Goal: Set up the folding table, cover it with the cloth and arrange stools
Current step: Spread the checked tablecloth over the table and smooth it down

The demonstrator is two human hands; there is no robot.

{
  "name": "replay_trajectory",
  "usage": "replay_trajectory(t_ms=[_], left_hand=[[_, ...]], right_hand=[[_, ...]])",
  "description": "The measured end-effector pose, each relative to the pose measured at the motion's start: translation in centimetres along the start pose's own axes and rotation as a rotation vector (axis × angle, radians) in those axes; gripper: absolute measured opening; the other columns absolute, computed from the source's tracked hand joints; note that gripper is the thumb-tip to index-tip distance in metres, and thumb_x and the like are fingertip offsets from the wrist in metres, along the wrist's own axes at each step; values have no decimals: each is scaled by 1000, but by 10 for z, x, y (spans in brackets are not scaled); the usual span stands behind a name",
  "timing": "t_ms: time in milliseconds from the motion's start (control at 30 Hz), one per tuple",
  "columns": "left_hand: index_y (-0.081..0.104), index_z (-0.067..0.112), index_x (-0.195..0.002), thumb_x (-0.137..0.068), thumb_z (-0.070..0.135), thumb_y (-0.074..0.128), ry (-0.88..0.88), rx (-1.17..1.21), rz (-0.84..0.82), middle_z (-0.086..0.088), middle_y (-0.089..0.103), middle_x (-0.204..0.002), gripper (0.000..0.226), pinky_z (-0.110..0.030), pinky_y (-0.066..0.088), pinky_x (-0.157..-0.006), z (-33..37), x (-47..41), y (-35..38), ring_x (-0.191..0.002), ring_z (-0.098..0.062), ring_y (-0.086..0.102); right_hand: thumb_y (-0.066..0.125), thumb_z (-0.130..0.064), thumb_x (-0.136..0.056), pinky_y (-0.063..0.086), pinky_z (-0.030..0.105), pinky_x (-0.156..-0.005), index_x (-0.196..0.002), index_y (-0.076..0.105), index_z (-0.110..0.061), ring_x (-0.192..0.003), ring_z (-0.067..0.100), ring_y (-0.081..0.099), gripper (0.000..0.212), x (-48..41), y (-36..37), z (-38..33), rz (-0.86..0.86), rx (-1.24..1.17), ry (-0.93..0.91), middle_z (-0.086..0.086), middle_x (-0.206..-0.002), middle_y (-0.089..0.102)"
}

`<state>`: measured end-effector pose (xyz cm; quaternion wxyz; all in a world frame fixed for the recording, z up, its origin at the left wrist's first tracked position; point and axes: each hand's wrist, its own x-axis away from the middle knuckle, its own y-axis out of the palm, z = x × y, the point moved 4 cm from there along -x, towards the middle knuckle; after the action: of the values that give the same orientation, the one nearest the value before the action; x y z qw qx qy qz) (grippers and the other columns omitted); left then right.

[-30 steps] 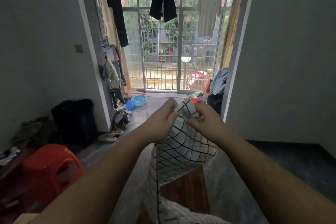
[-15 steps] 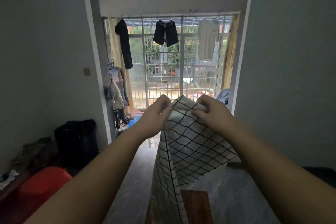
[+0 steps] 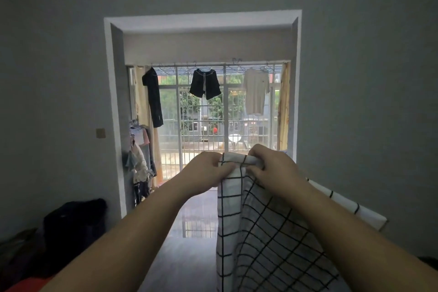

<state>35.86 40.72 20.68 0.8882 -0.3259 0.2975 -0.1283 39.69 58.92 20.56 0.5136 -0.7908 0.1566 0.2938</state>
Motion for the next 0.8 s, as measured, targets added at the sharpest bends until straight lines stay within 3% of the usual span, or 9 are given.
replay_trajectory(t_ms=[100,167,300,400,467,567,633,733,800], left_hand=[[66,5,-80,-92,33,62,6,8,37,-10,64,-71,31,-36,46,-64,7,-8,0,-63,-20,56],[61,2,-75,-93,33,62,6,17,38,-5,56,-65,36,-32,36,-62,11,-13,2,-61,-15,47],[67,12,-73,-94,28,63,1,38,89,-9,66,-73,26,-31,40,-64,16,-28,-5,-65,-16,53],[69,18,-74,-95,23,62,-15,84,137,-5,69,-76,23,-30,44,-64,19,-33,-16,-69,-18,59],[67,23,-74,-97,22,61,-25,111,169,-1,69,-76,24,-27,44,-60,22,-31,-24,-68,-16,59],[71,21,-80,-97,23,61,-19,164,175,-6,71,-79,19,-31,48,-62,22,-25,-35,-70,-21,62],[72,19,-84,-96,22,61,-4,206,115,-5,73,-78,17,-37,54,-65,20,-20,-37,-72,-23,67],[70,19,-81,-98,21,61,9,215,69,10,65,-61,19,-24,49,-54,18,-9,-37,-55,-6,59],[72,19,-87,-98,19,60,24,228,96,9,69,-67,16,-20,49,-54,17,-3,-40,-60,-5,63]], right_hand=[[63,-43,-91,45,31,-70,-107,47,-39,-86,15,57,23,3,-9,1,-8,55,-13,-9,-92,64],[63,-47,-89,52,35,-76,-116,42,-41,-87,17,60,35,7,-15,6,-19,100,-2,-9,-94,65],[65,-62,-75,55,39,-77,-120,37,-46,-80,11,61,55,10,-28,34,-75,103,150,-12,-86,64],[75,-50,-73,55,40,-85,-124,48,-39,-92,14,62,59,10,-39,53,-161,76,267,-11,-105,63],[79,-38,-75,55,39,-86,-120,58,-29,-94,14,62,50,9,-49,61,-190,81,302,-8,-108,61],[76,-30,-80,56,40,-79,-96,67,-18,-81,15,63,23,4,-62,67,-162,88,319,-2,-89,66],[74,-30,-83,56,41,-78,-90,66,-21,-78,17,63,13,0,-65,68,-81,70,325,-1,-83,66],[65,-31,-88,55,40,-74,-88,62,-27,-75,14,59,5,0,-60,61,59,155,257,-9,-80,61],[59,-25,-90,53,39,-69,-81,60,-28,-72,11,54,10,2,-55,51,158,211,157,-11,-77,56]])
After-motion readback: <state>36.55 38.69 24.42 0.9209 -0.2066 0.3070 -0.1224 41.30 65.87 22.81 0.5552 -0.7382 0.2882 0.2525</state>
